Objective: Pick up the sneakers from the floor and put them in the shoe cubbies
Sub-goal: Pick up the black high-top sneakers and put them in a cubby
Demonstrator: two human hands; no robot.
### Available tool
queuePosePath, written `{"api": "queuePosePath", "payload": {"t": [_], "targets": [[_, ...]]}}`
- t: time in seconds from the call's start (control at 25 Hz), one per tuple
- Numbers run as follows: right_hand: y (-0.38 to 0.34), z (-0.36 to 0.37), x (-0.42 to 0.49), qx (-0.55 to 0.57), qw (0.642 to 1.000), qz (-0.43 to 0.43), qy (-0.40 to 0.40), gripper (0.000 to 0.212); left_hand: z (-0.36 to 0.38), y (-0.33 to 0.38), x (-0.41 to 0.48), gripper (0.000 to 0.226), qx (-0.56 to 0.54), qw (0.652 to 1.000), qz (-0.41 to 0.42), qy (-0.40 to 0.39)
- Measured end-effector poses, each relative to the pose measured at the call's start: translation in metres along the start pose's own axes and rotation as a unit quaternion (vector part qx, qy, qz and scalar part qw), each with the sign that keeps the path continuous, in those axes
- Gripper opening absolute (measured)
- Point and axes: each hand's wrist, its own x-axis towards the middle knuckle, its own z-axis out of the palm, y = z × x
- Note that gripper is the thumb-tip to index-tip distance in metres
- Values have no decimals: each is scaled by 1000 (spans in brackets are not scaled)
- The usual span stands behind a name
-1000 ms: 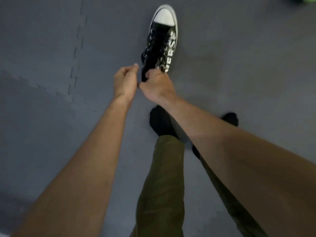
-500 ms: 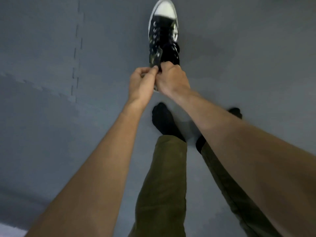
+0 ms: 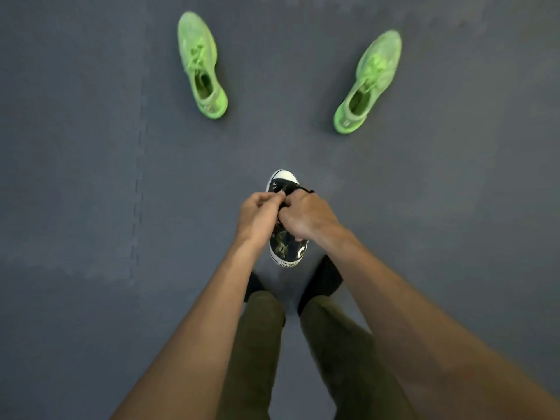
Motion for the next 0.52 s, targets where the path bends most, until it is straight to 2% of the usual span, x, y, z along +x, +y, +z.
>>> {"api": "queuePosePath", "payload": {"t": [0.2,0.32,0.52], "targets": [[20,-124,-21,50,994,-14,99,34,81,98,-25,19,20,996,85,-31],[24,-199,-19,97,982,5,160,23,112,169,-30,19,57,987,133,-66],[10,-318,10,154,961,46,225,20,159,296,0,14,89,983,115,-109]]}}
